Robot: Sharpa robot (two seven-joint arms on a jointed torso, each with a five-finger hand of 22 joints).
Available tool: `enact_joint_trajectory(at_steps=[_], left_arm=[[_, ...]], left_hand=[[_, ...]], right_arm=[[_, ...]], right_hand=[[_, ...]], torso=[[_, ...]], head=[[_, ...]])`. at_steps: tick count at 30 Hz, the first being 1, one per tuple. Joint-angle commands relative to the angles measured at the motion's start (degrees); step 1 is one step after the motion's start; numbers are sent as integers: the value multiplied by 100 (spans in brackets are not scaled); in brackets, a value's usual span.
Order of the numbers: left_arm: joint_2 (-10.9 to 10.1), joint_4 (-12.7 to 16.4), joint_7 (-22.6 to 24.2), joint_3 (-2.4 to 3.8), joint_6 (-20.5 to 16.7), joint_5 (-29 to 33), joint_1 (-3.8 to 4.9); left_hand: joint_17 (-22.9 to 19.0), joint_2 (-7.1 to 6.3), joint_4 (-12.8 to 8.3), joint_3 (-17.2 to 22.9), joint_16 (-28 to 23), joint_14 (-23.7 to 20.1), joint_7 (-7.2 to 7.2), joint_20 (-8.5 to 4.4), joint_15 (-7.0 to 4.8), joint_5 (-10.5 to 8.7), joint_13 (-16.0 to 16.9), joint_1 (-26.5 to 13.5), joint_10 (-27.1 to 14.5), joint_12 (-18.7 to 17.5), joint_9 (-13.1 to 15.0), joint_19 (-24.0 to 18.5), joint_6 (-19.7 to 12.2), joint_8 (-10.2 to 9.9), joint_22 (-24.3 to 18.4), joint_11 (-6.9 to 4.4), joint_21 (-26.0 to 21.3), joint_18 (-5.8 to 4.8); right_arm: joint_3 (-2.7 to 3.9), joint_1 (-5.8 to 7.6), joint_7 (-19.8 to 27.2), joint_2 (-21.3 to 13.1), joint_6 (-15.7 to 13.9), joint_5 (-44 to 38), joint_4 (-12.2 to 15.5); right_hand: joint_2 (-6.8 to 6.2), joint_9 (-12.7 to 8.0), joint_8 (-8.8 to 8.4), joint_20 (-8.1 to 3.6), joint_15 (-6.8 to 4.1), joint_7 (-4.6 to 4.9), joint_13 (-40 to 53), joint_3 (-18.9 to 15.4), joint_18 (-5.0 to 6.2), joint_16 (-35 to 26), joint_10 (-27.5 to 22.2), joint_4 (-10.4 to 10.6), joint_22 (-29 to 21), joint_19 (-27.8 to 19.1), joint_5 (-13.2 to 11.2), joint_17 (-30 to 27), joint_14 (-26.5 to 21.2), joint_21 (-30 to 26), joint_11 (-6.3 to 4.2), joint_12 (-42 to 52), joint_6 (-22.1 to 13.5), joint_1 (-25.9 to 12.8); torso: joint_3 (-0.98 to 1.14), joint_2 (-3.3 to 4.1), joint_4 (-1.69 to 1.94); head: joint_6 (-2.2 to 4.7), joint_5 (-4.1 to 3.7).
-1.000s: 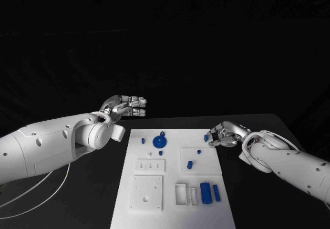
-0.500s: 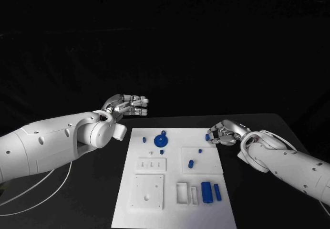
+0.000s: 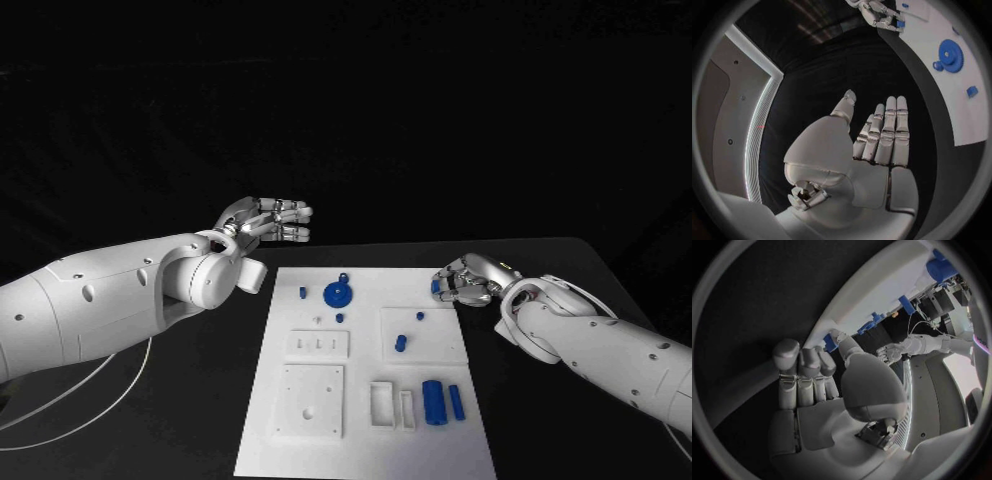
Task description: Assemble the parts on the task board
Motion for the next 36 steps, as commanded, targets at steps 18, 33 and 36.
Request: enact_joint_trajectory(at_steps=[18,33,36], left_arm=[[4,0,2,6,20,-26,5],[15,-13,-20,6,40,-25,5],[19,-14,-28,6,54,-25,5]], left_hand=[[7,36,-31,2,-22,19,-20,-1,17,-8,5,21,-37,-10,0,2,-15,9,-6,-2,42,-42],[7,36,-31,2,-22,19,-20,-1,17,-8,5,21,-37,-10,0,2,-15,9,-6,-2,42,-42],[8,35,-30,1,-18,25,-19,-1,14,-11,4,18,-47,-11,-1,4,-29,7,-5,0,47,-42]], right_arm=[[-9,-31,-17,49,88,96,-46],[-9,-36,-8,99,-41,285,-75],[-9,-37,-37,99,-120,326,-66]], right_hand=[[207,49,24,-40,-74,-151,4,783,-6,7,-16,129,538,213,-981,7,17,16,-109,-2,631,-81],[288,183,18,-128,-151,-298,-38,1062,-80,-63,-29,258,527,206,-1403,-1,19,-51,-186,-91,1045,-126],[283,182,19,-129,-152,-297,-38,1055,-79,-61,-28,265,529,209,-1399,2,20,-46,-186,-92,1037,-130]], torso=[[1,0,0],[1,1,1],[2,-2,0]], head=[[41,11],[63,22],[64,20]])
